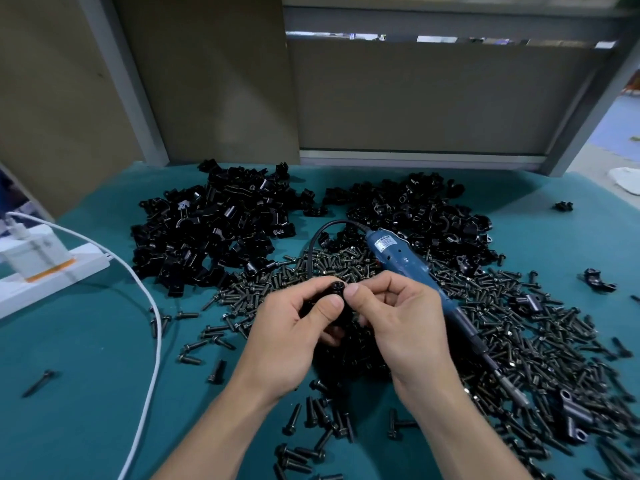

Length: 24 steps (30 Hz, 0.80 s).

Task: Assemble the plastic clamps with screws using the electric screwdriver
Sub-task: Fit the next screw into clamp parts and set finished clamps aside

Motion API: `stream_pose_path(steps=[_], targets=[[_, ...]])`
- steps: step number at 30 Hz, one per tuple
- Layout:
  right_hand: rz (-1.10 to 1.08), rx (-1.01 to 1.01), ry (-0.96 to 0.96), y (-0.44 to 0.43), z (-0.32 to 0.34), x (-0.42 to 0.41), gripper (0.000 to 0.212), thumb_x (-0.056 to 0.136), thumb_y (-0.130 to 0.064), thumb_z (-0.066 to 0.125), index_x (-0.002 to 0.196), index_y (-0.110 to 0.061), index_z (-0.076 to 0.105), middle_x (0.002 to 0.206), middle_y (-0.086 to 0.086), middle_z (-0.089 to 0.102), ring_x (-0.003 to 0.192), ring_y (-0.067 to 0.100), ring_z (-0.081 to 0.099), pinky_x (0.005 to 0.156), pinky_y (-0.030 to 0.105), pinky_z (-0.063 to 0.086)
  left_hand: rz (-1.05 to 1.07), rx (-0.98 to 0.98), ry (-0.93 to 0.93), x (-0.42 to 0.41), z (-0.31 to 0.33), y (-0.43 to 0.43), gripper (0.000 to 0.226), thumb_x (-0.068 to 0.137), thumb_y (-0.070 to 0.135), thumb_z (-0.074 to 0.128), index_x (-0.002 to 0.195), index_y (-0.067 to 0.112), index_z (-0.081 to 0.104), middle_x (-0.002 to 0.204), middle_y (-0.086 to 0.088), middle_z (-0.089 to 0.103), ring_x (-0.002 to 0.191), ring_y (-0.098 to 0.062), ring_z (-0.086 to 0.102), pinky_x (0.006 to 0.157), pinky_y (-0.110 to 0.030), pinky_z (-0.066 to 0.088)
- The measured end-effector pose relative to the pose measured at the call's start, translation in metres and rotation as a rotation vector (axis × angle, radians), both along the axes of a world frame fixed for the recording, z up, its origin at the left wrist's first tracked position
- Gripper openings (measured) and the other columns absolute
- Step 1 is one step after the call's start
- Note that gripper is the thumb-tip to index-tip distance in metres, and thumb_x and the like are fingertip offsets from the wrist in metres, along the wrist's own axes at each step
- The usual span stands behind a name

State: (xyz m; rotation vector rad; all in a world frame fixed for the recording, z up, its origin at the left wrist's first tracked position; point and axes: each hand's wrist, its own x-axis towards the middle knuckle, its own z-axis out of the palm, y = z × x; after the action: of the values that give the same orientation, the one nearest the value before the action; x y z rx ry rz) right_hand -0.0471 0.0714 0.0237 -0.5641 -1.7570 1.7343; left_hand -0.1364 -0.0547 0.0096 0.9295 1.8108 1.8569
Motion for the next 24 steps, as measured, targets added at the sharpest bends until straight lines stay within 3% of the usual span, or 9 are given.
stream_pose_path(steps=[6,10,12,15,20,22,24], targets=[[-0.071,0.268,-0.136,-0.003,0.001,-0.002,0.039,0.096,-0.039,0.071,0.064,-0.02,0.058,0.05,-0.01,0.046,0.047,0.004,0.037,0.045,0.017,0.031,0.065,-0.072,0.137,0.001,-0.002,-0.001,0.033,0.098,0.033,0.065,0.13,0.027,0.073,0.11,0.014,0.079,0.099,-0.009,0.076,0.079,-0.027,0.062],[0.049,0.379,-0.166,0.001,0.007,0.002,0.043,0.103,-0.042,0.057,0.064,-0.025,0.056,0.051,-0.01,0.049,0.05,0.002,0.04,0.05,0.019,0.034,0.079,-0.1,0.152,0.001,0.001,-0.003,0.027,0.102,0.028,0.068,0.128,0.028,0.074,0.108,0.014,0.079,0.095,-0.009,0.076,0.083,-0.036,0.063],[0.185,0.36,-0.199,0.009,0.012,0.006,0.035,0.101,-0.04,0.054,0.071,-0.021,0.059,0.057,-0.003,0.059,0.052,0.006,0.046,0.054,0.026,0.039,0.081,-0.107,0.135,-0.001,0.002,-0.004,0.023,0.103,0.024,0.067,0.125,0.025,0.075,0.102,0.008,0.08,0.091,-0.013,0.077,0.084,-0.043,0.063],[0.293,0.381,-0.25,0.016,0.013,0.01,0.022,0.1,-0.024,0.06,0.078,-0.02,0.061,0.056,-0.005,0.058,0.049,0.003,0.042,0.05,0.02,0.034,0.068,-0.11,0.1,-0.001,0.002,-0.004,0.025,0.101,0.028,0.068,0.124,0.024,0.075,0.097,0.004,0.081,0.082,-0.02,0.078,0.082,-0.048,0.064],[0.312,0.371,-0.263,0.014,0.012,0.01,0.043,0.105,-0.027,0.055,0.064,-0.019,0.048,0.054,-0.012,0.037,0.049,0.003,0.033,0.05,0.021,0.027,0.058,-0.114,0.117,-0.001,0.0,-0.007,0.031,0.091,0.039,0.067,0.121,0.037,0.075,0.097,0.011,0.08,0.073,-0.017,0.077,0.074,-0.04,0.065],[0.296,0.406,-0.296,0.015,0.011,0.011,0.043,0.105,-0.032,0.056,0.063,-0.022,0.051,0.053,-0.002,0.044,0.048,0.003,0.036,0.049,0.023,0.03,0.065,-0.124,0.129,-0.003,-0.002,-0.006,0.03,0.09,0.039,0.067,0.12,0.04,0.074,0.095,0.011,0.08,0.073,-0.017,0.077,0.075,-0.041,0.064],[0.241,0.462,-0.302,0.015,0.01,0.013,0.029,0.101,-0.034,0.061,0.074,-0.023,0.063,0.058,0.005,0.058,0.048,0.005,0.041,0.048,0.021,0.035,0.085,-0.129,0.122,-0.004,-0.003,-0.005,0.03,0.091,0.037,0.069,0.121,0.04,0.073,0.094,0.01,0.081,0.072,-0.018,0.077,0.075,-0.042,0.065]])
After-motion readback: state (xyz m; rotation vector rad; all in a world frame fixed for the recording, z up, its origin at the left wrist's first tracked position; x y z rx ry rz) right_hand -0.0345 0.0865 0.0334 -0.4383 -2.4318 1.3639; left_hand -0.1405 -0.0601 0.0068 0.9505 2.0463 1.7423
